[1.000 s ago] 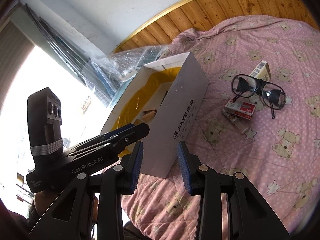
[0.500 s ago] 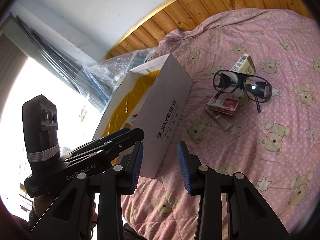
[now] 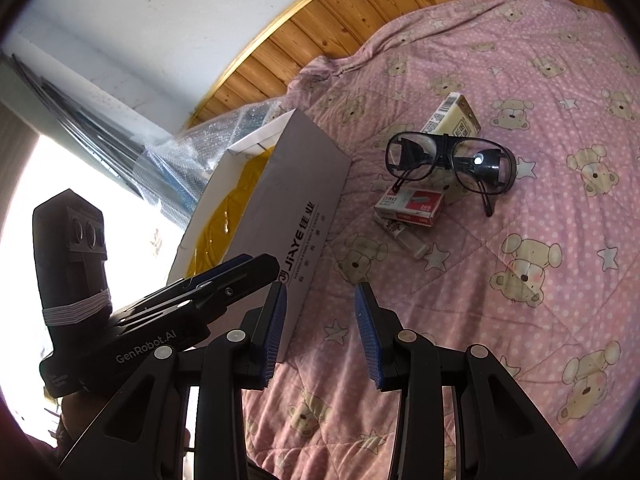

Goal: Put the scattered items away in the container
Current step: 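Move both tools back toward the glasses, staples box and small bottle, then grasp the small bottle with the left tool while the right tool grasps the black glasses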

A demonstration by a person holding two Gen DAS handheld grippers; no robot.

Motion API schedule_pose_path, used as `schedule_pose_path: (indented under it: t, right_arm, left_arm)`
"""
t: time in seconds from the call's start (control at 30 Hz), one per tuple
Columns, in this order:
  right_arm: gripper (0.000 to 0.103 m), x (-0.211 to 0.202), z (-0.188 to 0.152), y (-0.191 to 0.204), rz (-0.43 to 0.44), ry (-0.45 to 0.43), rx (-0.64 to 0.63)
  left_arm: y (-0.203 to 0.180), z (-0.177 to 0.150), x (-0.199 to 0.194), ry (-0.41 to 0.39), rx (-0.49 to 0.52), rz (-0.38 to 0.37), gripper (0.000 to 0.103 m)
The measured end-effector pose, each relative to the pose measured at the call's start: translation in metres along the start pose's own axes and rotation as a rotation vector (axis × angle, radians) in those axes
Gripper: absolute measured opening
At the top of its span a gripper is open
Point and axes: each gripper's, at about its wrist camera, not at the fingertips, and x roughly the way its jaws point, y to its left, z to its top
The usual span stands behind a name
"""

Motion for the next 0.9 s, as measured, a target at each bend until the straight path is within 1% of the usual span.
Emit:
schedule_pose_path:
  t: [0.3, 0.33, 0.4, 0.5, 0.8, 0.9]
  right_arm:
    - [0.039, 0.012, 0.010, -0.024, -0.030, 0.015, 0.043]
    - [0.039, 0.014, 0.012, -0.026, -0.033, 0.017, 0.047]
    - [0.039, 0.017, 0.014, -0.030, -0.039, 0.020, 0.055]
    - [0.039, 0.023, 0.020, -0.038, -0.050, 0.025, 0.066]
    - [0.040, 0.053, 0.030, -0.065, -0.099, 0.065, 0.075]
    - [0.040, 0.065, 0.032, -0.071, -0.100, 0.083, 0.065]
  left_arm:
    - [-0.002, 0.016, 0.028, 0.042, -0.005, -0.032, 0.042]
    - [-0.003, 0.018, 0.032, 0.047, -0.006, -0.035, 0.043]
    - [-0.003, 0.021, 0.039, 0.057, -0.010, -0.042, 0.048]
    - [-0.004, 0.026, 0.050, 0.074, -0.016, -0.056, 0.050]
    - [0.004, 0.038, 0.085, 0.141, -0.087, -0.102, 0.050]
    - [0.008, 0.042, 0.094, 0.156, -0.113, -0.113, 0.052]
